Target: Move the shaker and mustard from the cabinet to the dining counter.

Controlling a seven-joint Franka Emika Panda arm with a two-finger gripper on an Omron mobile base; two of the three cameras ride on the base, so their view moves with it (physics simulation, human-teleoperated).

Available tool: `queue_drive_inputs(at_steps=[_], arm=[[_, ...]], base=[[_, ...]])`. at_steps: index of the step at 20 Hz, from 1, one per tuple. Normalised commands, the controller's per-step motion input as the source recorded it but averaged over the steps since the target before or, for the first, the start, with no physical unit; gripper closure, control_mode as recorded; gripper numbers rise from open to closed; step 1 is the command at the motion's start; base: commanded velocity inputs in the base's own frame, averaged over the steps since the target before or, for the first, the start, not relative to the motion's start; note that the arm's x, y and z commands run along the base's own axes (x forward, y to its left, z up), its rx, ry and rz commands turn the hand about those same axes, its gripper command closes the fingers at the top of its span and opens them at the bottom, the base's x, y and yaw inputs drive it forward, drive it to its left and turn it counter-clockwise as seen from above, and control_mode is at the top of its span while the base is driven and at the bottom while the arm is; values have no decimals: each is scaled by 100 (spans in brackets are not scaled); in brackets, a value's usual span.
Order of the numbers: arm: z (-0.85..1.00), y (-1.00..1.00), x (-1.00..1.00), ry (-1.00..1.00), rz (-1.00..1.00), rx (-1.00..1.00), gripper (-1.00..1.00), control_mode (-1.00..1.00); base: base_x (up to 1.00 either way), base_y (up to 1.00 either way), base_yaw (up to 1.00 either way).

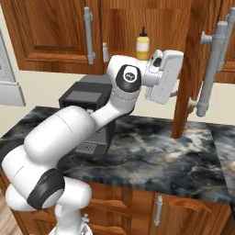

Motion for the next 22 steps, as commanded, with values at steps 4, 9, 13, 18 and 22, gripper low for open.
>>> queue_drive_inputs(at_steps=[4,9,13,18,22], arm=[[-18,-93,-4,0,-3,0,-100,-100],[-12,-25,1,-7,2,1,-100,-100],[0,33,0,-29,13,11,-100,-100],[0,75,0,-35,24,16,-100,-100],[4,92,8,-34,24,25,-100,-100]], base=[[0,0,0],[0,0,0],[0,0,0],[0,0,0],[0,0,0]])
